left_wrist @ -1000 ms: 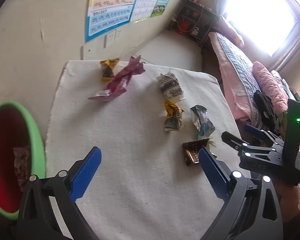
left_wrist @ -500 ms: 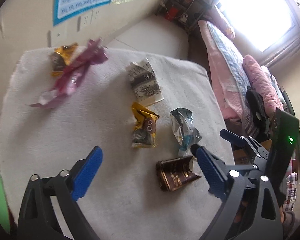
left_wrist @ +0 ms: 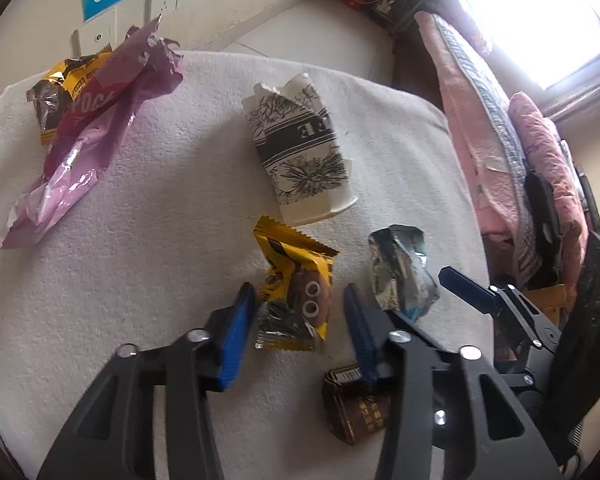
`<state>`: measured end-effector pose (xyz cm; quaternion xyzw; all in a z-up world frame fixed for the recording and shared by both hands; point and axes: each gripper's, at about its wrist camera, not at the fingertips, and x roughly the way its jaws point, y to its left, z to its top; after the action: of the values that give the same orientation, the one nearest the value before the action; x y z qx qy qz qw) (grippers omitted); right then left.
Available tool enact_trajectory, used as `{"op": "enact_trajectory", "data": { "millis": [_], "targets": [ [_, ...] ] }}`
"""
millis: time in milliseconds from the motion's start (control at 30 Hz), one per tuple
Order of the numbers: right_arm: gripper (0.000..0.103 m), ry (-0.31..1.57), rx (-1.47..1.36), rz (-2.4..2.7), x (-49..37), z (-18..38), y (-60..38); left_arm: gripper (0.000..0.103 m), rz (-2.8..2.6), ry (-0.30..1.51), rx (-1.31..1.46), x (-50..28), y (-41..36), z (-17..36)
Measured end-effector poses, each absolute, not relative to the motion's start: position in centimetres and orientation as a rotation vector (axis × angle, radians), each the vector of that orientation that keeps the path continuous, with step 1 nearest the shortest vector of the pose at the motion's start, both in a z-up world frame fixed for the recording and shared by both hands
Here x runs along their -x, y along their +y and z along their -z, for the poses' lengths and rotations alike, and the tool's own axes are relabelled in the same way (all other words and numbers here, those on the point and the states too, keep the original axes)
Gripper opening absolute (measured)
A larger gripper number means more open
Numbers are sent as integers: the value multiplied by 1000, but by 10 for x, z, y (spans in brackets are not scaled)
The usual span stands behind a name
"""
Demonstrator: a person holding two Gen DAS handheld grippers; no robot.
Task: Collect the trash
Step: 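Grasp the yellow candy wrapper with the left tool while the right tool grasps the silver-blue wrapper, then carry the yellow and silver-blue wrappers over the red bucket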
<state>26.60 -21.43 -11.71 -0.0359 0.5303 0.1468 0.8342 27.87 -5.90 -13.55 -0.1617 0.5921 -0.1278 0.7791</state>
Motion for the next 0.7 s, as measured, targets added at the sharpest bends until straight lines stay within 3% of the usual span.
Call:
{"op": "enact_trajectory", "data": {
  "millis": [200,333,700],
  "targets": [
    [45,1128,62,-316,-267,115,-214,16,285,1272,359,-276,-57,132],
    [38,1123,57,-305,-266,112,-216,13,270,1257,362,-267,-47,125],
    [37,1046,38,-286,-258,76,-228,11,253,1201,342,-233,-29,97]
  ]
}}
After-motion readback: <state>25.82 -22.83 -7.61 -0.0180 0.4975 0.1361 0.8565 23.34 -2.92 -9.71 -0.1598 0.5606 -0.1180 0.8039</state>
